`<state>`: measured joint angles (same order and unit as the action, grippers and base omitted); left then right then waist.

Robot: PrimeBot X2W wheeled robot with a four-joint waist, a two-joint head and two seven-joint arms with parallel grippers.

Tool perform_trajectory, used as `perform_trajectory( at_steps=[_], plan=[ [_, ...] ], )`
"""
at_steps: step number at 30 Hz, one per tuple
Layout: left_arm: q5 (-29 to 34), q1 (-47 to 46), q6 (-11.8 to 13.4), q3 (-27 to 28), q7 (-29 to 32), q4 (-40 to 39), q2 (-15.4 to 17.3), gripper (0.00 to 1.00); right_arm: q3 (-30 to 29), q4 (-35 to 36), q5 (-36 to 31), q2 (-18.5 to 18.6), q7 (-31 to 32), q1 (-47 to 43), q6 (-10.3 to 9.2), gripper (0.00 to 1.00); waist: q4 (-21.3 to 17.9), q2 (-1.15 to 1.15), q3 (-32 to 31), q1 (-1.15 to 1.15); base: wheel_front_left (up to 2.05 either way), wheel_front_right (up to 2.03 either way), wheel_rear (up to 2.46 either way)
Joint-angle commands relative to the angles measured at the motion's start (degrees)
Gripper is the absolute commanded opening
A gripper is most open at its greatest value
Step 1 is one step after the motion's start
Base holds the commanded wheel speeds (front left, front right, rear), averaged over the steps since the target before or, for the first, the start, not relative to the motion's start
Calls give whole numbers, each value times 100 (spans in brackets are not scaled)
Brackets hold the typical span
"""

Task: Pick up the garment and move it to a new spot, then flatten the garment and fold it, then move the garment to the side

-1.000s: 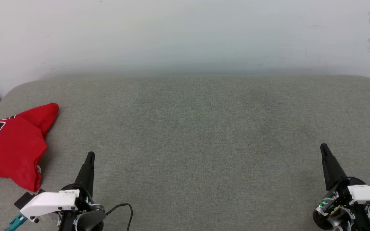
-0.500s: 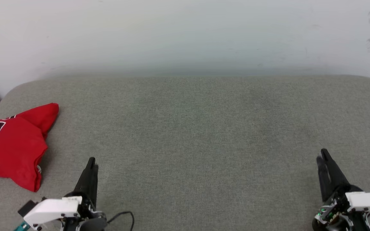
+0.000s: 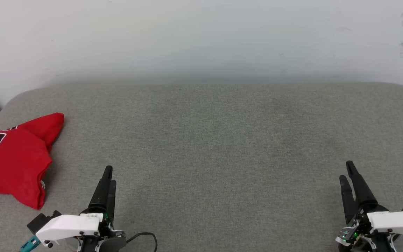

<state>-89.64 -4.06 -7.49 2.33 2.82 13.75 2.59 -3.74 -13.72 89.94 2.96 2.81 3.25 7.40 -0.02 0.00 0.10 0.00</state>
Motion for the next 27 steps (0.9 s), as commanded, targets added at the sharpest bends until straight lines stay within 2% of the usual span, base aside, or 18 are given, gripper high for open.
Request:
perform_trajectory(
  at_steps=[1, 14, 27],
  plan=[
    [250, -152, -2, -62, -85, -138, 39, 100, 64, 132, -245, 58, -87, 27, 9, 100, -2, 0, -4, 0, 0, 0, 0],
    [2061, -174, 30, -299, -397, -184, 97, 100, 183, 340, -2174, 129, -367, -42, 9, 100, -19, 0, -26, 0, 0, 0, 0],
    [3504, -205, 94, -449, -649, -240, 127, 100, 164, 695, -4080, 58, -251, -128, 10, 100, -24, 0, -36, 0, 0, 0, 0]
  ],
)
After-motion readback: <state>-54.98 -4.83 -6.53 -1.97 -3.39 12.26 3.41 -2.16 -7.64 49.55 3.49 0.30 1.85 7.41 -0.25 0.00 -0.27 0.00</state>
